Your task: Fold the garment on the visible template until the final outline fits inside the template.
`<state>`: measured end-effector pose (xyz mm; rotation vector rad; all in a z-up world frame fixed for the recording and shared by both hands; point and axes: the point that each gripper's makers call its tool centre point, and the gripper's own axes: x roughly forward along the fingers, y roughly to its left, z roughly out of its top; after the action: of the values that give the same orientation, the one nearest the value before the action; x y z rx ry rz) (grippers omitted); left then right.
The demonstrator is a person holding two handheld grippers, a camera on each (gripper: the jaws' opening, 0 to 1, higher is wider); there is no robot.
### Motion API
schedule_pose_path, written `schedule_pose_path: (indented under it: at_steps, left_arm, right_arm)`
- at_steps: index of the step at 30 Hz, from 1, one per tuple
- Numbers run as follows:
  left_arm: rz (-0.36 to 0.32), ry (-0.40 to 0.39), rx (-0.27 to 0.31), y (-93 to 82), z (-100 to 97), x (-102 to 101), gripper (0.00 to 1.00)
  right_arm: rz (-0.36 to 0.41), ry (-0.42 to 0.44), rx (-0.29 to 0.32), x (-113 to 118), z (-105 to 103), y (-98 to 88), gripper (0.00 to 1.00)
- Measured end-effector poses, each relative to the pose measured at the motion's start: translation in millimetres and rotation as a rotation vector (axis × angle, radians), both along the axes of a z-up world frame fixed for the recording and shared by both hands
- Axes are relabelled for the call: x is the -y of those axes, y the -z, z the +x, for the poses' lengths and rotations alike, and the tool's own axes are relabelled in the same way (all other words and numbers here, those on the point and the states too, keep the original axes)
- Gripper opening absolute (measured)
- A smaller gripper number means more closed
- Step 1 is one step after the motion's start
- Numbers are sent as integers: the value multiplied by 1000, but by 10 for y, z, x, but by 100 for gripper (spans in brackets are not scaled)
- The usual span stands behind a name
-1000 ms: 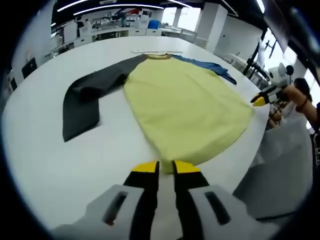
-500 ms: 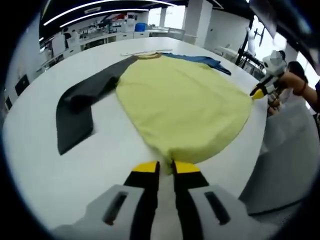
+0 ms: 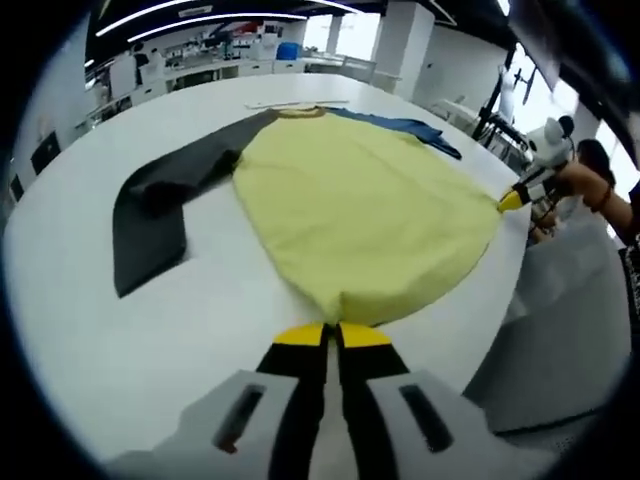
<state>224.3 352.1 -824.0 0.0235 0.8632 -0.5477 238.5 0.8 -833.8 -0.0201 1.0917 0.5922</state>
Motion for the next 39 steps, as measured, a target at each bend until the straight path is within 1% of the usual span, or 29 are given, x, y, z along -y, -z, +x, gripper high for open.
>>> schedule_pose_path:
  at_steps: [1,2,3,5,6,7,10,12,16,18,22,26,28,31,33,35,36,37,38,39]
  left_arm:
    - [-10,-17,-25,1,-25,-15,0]
    - [-14,-22,-32,-1,-33,-20,0]
    - [-18,-37,-54,3,-58,-28,0]
    - [-24,-56,-94,25,-93,-64,0]
    - [-31,-85,-127,40,-125,-76,0]
    - [-31,-97,-146,53,-147,-84,0]
    - [-45,-118,-170,69,-179,-60,0]
    - [-33,-122,-190,115,-211,-54,0]
    - [-12,-138,-223,180,-259,-58,0]
    - [-3,-131,-221,192,-271,-54,0]
    - [43,-110,-221,247,-304,-71,0]
    - [60,-102,-197,227,-301,-41,0]
    - [67,-91,-186,223,-302,-36,0]
    - [65,-81,-155,189,-295,-19,2]
    - [57,-80,-146,184,-293,-14,5]
    - [54,-77,-125,154,-298,-3,10]
    - [54,-72,-102,136,-279,2,13]
    - [53,-75,-96,129,-274,4,15]
    - [46,-77,-68,97,-248,20,20]
    - [42,-80,-56,80,-235,28,24]
  right_arm:
    - [12,11,-1,10,12,-21,0]
    - [18,16,-1,14,14,-36,0]
    - [28,26,-4,20,24,-54,0]
    - [34,27,-1,-10,14,-101,0]
    - [33,27,1,-16,10,-115,0]
    - [30,22,2,-15,12,-105,0]
    - [3,11,-1,13,1,-82,0]
    - [-23,-11,-4,19,-27,-50,0]
    - [-42,-14,-16,39,-56,18,0]
    - [-55,-20,-15,62,-58,46,0]
    - [-63,-26,-16,77,-60,66,0]
    - [-53,-48,-4,77,-60,58,0]
    - [-31,-39,-2,71,-56,31,0]
    - [-21,-38,1,88,-37,11,0]
    - [-29,-39,13,108,-22,-18,6]
    - [-28,-32,32,124,4,-58,15]
    - [-22,-24,39,129,17,-84,18]
    - [-15,-18,44,134,26,-99,22]
    - [-9,-12,51,141,40,-120,26]
    - [-6,-8,59,136,47,-142,30]
